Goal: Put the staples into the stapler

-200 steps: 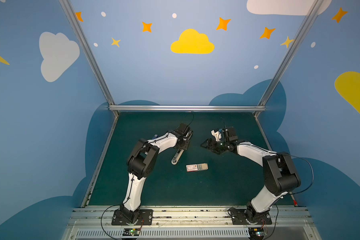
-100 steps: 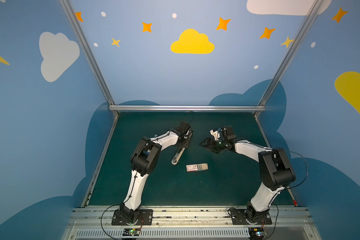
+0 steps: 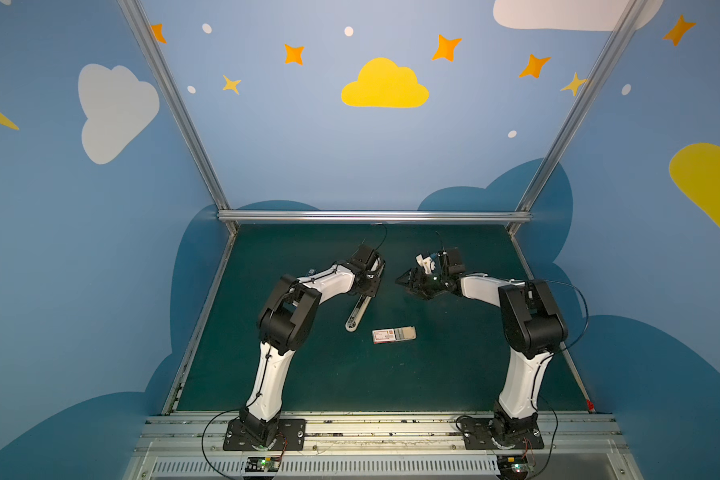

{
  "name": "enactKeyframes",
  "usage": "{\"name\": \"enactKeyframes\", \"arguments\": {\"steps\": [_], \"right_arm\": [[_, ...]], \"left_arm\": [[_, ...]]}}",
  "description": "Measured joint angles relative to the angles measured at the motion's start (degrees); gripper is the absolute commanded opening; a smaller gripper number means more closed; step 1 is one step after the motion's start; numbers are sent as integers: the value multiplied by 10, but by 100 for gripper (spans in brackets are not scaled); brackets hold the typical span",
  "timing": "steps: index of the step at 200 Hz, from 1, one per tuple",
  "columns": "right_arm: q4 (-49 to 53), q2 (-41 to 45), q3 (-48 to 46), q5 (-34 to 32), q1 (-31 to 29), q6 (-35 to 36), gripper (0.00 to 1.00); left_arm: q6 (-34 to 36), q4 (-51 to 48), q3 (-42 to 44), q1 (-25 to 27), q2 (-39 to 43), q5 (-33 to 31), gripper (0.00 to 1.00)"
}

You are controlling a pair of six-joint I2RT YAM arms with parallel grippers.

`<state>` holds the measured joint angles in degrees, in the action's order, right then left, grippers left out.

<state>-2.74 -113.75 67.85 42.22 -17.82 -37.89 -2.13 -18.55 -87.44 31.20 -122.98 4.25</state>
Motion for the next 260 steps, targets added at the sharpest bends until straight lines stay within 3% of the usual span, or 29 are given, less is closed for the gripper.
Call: {"name": "enactKeyframes", "arguments": {"steps": [98,127,174,209,231,260], "right_arm": [[-108,-140,108,59,1,-97,73],[-139,-169,123,73,1,-123,63],[-216,-206,135,99,1,-174,56],[-266,-235,148,113,1,-209,37],[-285,-238,148,119,1,-218,28],[-294,-238,148,120,1,-217,25]], "left_arm": [[6,14,31,23,20,8,5],[6,23,44,24,28,13,5],[6,28,49,25,31,17,5],[5,30,49,26,31,20,5],[3,30,49,26,32,21,11],[2,34,49,25,33,21,36]]}}
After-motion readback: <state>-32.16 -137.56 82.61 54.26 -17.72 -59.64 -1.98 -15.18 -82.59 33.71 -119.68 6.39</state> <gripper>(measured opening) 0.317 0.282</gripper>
